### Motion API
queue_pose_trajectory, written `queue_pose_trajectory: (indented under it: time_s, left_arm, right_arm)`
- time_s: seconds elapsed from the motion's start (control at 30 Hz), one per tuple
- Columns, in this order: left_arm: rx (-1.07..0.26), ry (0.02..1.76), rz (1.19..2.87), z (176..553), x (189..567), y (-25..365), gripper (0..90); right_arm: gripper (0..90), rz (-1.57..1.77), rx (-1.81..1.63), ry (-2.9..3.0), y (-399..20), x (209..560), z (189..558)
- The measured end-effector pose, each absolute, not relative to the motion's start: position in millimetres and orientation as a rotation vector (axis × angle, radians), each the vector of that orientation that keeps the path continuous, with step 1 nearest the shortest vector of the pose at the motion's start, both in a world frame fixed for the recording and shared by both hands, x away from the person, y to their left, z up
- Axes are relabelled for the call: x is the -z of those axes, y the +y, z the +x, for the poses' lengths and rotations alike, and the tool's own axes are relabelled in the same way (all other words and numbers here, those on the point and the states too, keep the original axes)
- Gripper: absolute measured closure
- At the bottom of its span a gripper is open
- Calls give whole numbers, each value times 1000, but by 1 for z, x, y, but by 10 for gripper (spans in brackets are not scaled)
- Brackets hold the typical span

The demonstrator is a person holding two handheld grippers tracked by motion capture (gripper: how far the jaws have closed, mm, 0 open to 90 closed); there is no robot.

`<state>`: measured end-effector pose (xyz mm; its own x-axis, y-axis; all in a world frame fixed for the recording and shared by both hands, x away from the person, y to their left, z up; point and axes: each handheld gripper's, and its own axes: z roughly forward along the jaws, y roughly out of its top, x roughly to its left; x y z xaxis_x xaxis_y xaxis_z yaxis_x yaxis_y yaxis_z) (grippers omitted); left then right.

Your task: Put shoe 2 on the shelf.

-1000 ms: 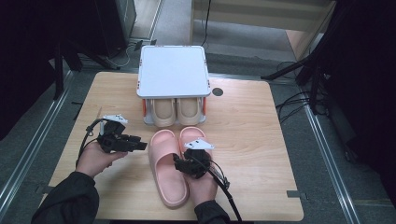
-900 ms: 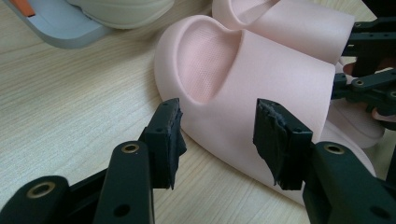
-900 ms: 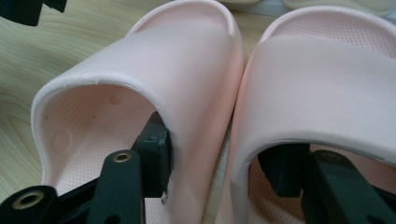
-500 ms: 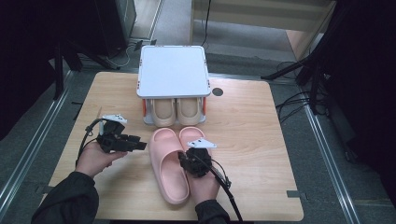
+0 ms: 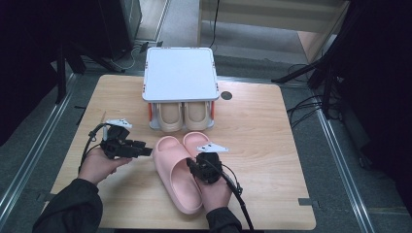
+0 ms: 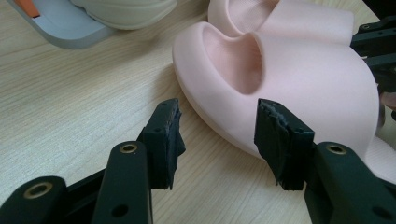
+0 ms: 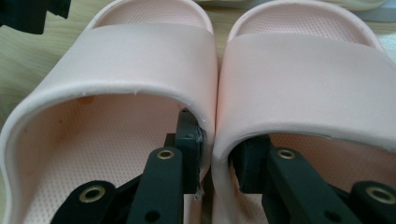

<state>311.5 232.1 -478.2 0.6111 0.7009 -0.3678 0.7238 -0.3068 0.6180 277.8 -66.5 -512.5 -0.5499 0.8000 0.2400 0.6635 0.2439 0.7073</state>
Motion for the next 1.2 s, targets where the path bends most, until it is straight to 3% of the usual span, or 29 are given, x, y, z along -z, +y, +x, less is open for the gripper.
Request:
queue_pose_trajectory:
  time_s: [0.53, 1.2]
  left_arm:
    - [13, 1139, 2013, 311, 474, 243, 491]
    - [-23, 1176, 1975, 310, 472, 265, 455]
  right_arm:
    - [756, 1027, -1276, 2584, -99, 485, 277]
    - [751, 588, -1320, 2891, -98, 444, 300]
